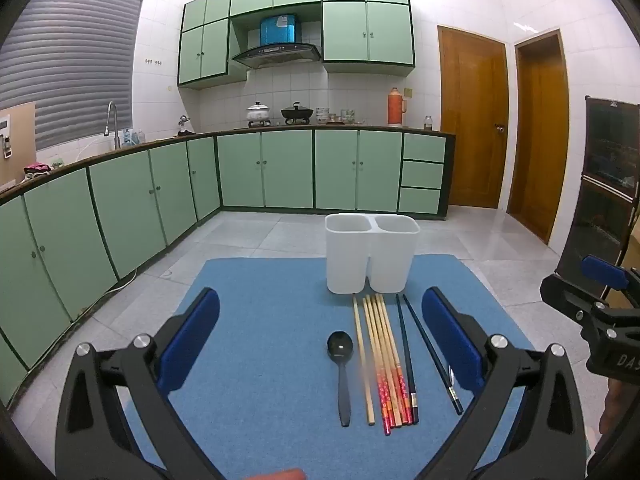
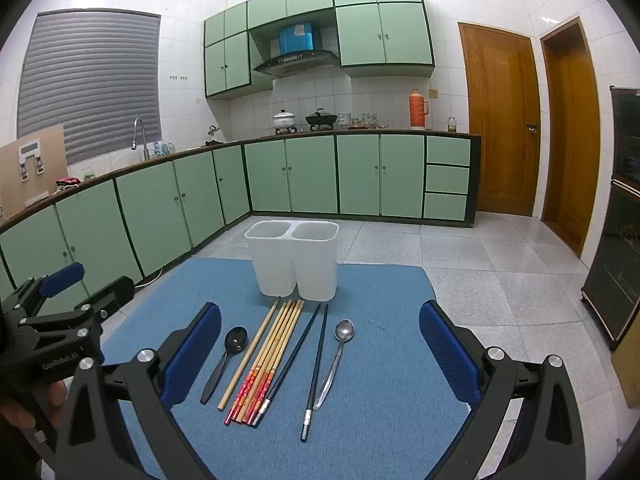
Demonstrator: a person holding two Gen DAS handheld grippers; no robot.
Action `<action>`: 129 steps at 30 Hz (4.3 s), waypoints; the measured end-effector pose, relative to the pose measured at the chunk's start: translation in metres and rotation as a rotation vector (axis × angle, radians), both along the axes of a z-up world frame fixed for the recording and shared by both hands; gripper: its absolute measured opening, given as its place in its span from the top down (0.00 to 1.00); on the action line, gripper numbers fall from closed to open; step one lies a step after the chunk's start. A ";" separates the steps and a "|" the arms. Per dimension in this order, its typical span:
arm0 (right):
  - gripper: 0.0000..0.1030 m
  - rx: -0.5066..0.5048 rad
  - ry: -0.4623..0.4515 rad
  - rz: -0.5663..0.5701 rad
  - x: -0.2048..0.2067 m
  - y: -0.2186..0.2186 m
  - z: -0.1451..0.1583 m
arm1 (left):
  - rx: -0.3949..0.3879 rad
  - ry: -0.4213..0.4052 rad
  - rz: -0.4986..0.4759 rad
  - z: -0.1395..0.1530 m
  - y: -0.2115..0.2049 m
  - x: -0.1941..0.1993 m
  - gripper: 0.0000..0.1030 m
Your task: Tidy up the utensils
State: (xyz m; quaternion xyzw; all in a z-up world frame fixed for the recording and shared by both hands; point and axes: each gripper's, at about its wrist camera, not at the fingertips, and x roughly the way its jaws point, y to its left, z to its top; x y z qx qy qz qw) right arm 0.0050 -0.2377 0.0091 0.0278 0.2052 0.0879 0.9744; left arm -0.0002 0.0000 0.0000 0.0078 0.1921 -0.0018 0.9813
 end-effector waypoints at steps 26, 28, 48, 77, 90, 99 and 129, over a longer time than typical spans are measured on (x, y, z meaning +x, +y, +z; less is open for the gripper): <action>0.06 0.001 0.000 0.000 0.000 -0.001 0.000 | 0.003 -0.001 0.016 0.002 0.002 -0.001 0.05; 0.06 0.002 0.000 0.000 0.000 -0.001 0.000 | 0.003 0.000 0.015 0.002 0.003 -0.001 0.05; 0.06 0.002 -0.001 0.000 0.000 -0.001 0.000 | 0.005 -0.002 0.017 0.002 0.002 0.000 0.05; 0.06 0.003 -0.003 0.000 0.000 -0.001 -0.001 | 0.008 -0.003 0.018 0.002 0.003 -0.001 0.05; 0.06 0.004 -0.004 0.000 0.000 -0.001 0.000 | 0.008 -0.003 0.018 0.002 0.002 -0.001 0.05; 0.06 0.003 -0.003 0.000 0.000 -0.001 0.000 | 0.009 0.000 0.017 0.002 0.002 0.000 0.05; 0.11 0.003 0.334 0.030 0.149 -0.010 -0.083 | 0.011 0.484 -0.038 -0.106 0.018 0.149 0.06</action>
